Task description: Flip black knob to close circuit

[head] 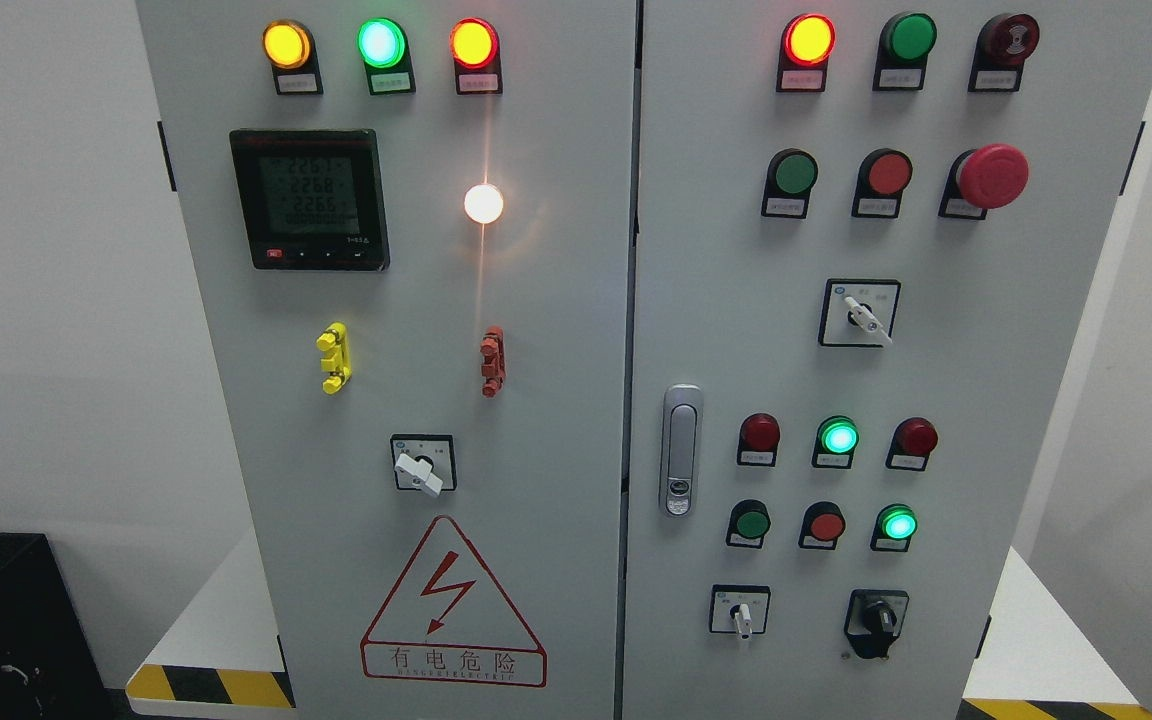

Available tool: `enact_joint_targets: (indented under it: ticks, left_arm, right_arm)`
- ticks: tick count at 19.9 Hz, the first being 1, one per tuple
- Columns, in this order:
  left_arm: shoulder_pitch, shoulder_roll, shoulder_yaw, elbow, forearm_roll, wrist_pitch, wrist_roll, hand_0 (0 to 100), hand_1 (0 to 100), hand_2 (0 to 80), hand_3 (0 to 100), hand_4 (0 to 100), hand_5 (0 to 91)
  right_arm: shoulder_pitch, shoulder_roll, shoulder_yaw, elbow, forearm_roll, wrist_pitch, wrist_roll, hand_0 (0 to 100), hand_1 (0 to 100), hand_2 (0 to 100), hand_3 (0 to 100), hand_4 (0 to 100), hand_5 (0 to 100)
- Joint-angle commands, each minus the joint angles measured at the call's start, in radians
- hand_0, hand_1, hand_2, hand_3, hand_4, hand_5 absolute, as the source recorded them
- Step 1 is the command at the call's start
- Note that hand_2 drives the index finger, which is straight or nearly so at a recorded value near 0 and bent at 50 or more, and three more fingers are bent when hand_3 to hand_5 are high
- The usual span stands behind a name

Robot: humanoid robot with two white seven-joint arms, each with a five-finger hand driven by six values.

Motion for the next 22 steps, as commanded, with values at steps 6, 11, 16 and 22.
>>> enact_joint_targets:
  ticks: [6,11,16,22]
  left_arm:
    - [0.023,0.000,0.000,-0.029,0.000,0.000,-0.001,12,56,0.0,0,0,0.0]
    - [0.023,0.000,0.000,-0.029,0.000,0.000,-0.001,12,56,0.0,0,0,0.0]
    - [0.023,0.000,0.000,-0.029,0.000,0.000,-0.001,12,56,0.0,0,0,0.0]
    - [0.023,0.000,0.000,-0.029,0.000,0.000,-0.001,12,56,0.0,0,0,0.0]
  right_arm:
    - [0.000,-0.002,-0.003,0.008,-0.003,-0.012,0.000,0,14,0,0,0,0]
    - [-0.001,-0.002,-0.005,0.005,-0.014,-0.014,0.020,0,14,0,0,0,0]
    - [-0.018,-0.003,-0.037,-0.013,-0.012,-0.038,0.031,0,11,0,0,0,0]
    - [-0.023,0.008,-0.086,-0.110,-0.014,-0.064,0.022,0,8,0,10,4,0]
